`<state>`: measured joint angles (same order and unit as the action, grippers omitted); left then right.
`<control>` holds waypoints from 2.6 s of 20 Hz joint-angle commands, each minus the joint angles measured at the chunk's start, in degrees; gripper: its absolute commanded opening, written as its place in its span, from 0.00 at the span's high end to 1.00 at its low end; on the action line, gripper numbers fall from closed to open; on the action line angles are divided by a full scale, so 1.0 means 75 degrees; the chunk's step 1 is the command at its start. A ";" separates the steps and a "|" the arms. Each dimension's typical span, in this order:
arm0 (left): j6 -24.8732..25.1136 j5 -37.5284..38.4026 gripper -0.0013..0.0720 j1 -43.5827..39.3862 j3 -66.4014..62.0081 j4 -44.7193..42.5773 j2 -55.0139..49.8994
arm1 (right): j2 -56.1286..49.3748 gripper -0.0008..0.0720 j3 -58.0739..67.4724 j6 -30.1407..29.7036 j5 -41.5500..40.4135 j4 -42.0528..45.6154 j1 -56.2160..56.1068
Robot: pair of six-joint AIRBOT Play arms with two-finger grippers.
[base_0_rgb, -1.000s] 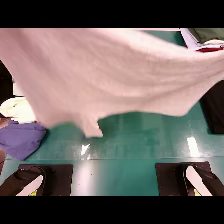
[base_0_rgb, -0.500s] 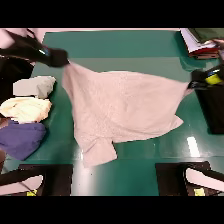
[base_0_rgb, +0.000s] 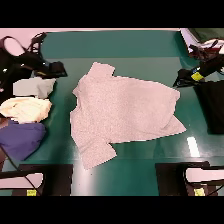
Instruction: Fold the shirts.
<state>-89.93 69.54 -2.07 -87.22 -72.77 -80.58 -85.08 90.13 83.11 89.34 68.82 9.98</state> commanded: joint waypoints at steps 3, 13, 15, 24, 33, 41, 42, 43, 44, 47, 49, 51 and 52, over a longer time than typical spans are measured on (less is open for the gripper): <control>-0.0012 0.0198 0.23 0.0280 0.3238 0.0137 0.2092 | 0.1329 0.63 -0.1335 -0.0618 -0.0058 -0.0930 0.0300; 0.0388 -0.1195 0.24 0.0271 0.7673 0.2602 0.3308 | 0.2649 0.67 -0.2777 -0.0691 -0.0574 -0.1046 0.0297; 0.0460 -0.1297 0.24 0.0271 0.7973 0.2809 0.3308 | 0.2652 0.67 -0.2777 -0.0691 -0.0568 -0.1046 0.0297; 0.0778 -0.2052 0.93 0.0274 0.8233 0.3363 0.3311 | 0.2652 0.68 -0.2792 -0.0673 -0.0449 -0.1084 0.0303; 0.1003 -0.1480 0.95 0.0274 0.7087 0.2850 0.3649 | 0.3051 0.57 -0.6245 -0.0688 -0.0799 -0.0364 0.3675; 0.0994 -0.1466 0.95 0.0274 0.7073 0.2865 0.3649 | 0.2331 0.55 -0.7796 -0.0906 -0.2168 -0.1367 0.4741; 0.0994 -0.1469 0.95 0.0274 0.7073 0.2891 0.3649 | 0.2282 0.55 -0.7778 -0.0938 -0.2442 -0.1635 0.4523; 0.0994 -0.1469 0.95 0.0274 0.7073 0.2906 0.3649 | 0.2238 0.57 -0.7758 -0.0938 -0.2751 -0.1853 0.4266; 0.0991 -0.1460 0.95 0.0274 0.7073 0.2911 0.3649 | 0.2224 0.58 -0.7761 -0.0941 -0.3034 -0.2020 0.4013; 0.0988 -0.1457 0.95 0.0274 0.6988 0.2984 0.3649 | 0.2232 0.97 -0.7659 -0.0965 -0.3468 -0.2031 0.3177; 0.0991 -0.1276 0.95 0.0274 0.6522 0.2970 0.3652 | 0.2454 0.97 -0.7201 -0.1227 -0.3159 -0.2008 0.2731; 0.0991 -0.1032 0.96 0.0274 0.5651 0.2958 0.3888 | 0.3066 0.97 -0.6341 -0.1294 -0.2771 -0.2011 0.2398; 0.0982 -0.1000 0.95 0.0274 0.5045 0.2958 0.4100 | 0.3465 0.97 -0.5753 -0.1294 -0.2567 -0.2008 0.2279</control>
<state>-82.50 60.49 -0.05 -41.87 -50.70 -51.96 -64.03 39.59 74.39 66.48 54.70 30.65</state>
